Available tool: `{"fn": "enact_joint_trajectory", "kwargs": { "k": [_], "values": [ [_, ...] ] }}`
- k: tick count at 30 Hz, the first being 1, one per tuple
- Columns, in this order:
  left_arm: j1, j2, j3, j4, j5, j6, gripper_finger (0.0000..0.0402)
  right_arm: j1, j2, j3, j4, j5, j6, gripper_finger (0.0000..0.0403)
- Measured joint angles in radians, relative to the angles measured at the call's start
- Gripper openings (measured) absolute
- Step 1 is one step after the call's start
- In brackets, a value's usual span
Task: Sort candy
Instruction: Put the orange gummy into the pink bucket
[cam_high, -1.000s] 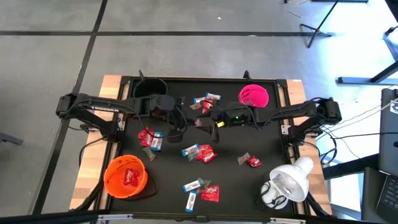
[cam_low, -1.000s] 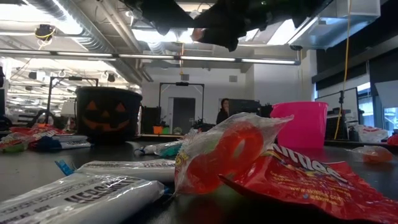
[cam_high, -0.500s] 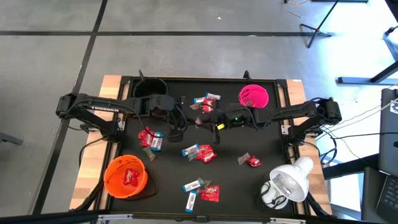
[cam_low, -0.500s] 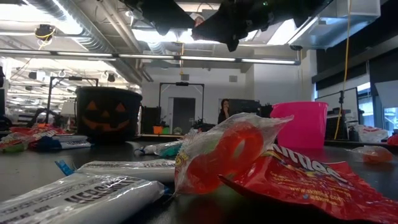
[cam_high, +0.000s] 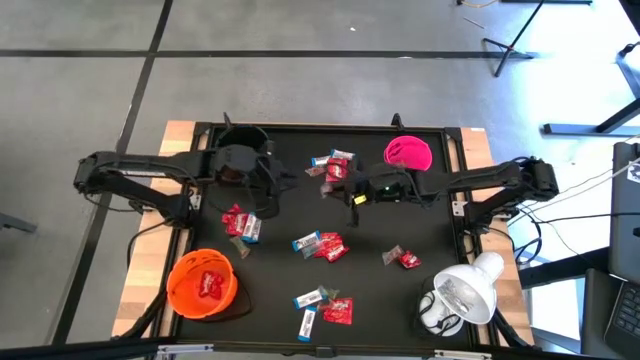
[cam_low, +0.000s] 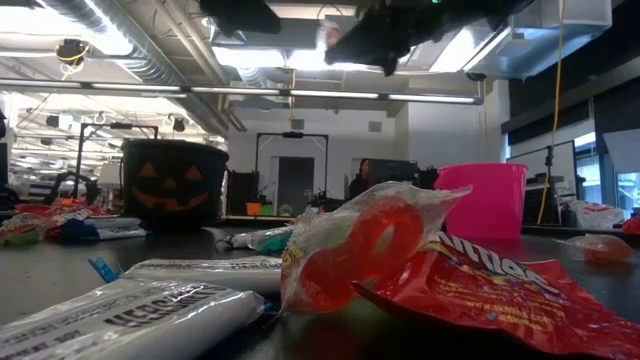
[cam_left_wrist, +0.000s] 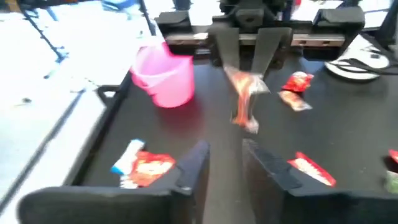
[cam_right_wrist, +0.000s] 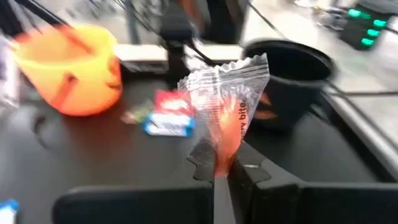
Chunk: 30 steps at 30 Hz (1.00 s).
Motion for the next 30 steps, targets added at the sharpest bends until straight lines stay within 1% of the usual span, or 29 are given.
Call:
{"fn": "enact_joint_trajectory", "kwargs": {
  "k": [3,6,10,14,21,24,27,30],
  "values": [
    [-0.005,-0.058,0.000,-0.061,-0.023,-0.024,0.0120,-0.010,-0.074,0.000,-0.116,0.082,0.000,0.0009],
    [-0.007,-0.094,0.000,-0.100,-0.028,-0.048,0.0127,-0.046,-0.151,0.001,-0.264,0.146,0.032,0.0017],
    [-0.012,-0.117,0.000,-0.115,-0.020,-0.056,0.0126,-0.152,-0.226,0.000,-0.499,0.224,0.105,0.0031],
    [-0.024,-0.127,0.000,-0.111,-0.020,-0.056,0.0125,-0.270,-0.280,-0.008,-0.646,0.228,0.151,0.0033],
    [-0.046,-0.126,0.000,-0.117,-0.021,-0.058,0.0125,-0.426,-0.367,-0.102,-0.701,0.222,0.191,0.0034],
    [-0.048,-0.125,0.000,-0.123,-0.021,-0.058,0.0125,-0.471,-0.384,-0.142,-0.733,0.226,0.236,0.0035],
    [-0.048,-0.125,0.000,-0.126,-0.022,-0.060,0.0125,-0.505,-0.386,-0.163,-0.769,0.259,0.253,0.0035],
    [-0.048,-0.125,0.000,-0.127,-0.022,-0.060,0.0125,-0.525,-0.386,-0.167,-0.803,0.275,0.251,0.0047]
  ]
}}
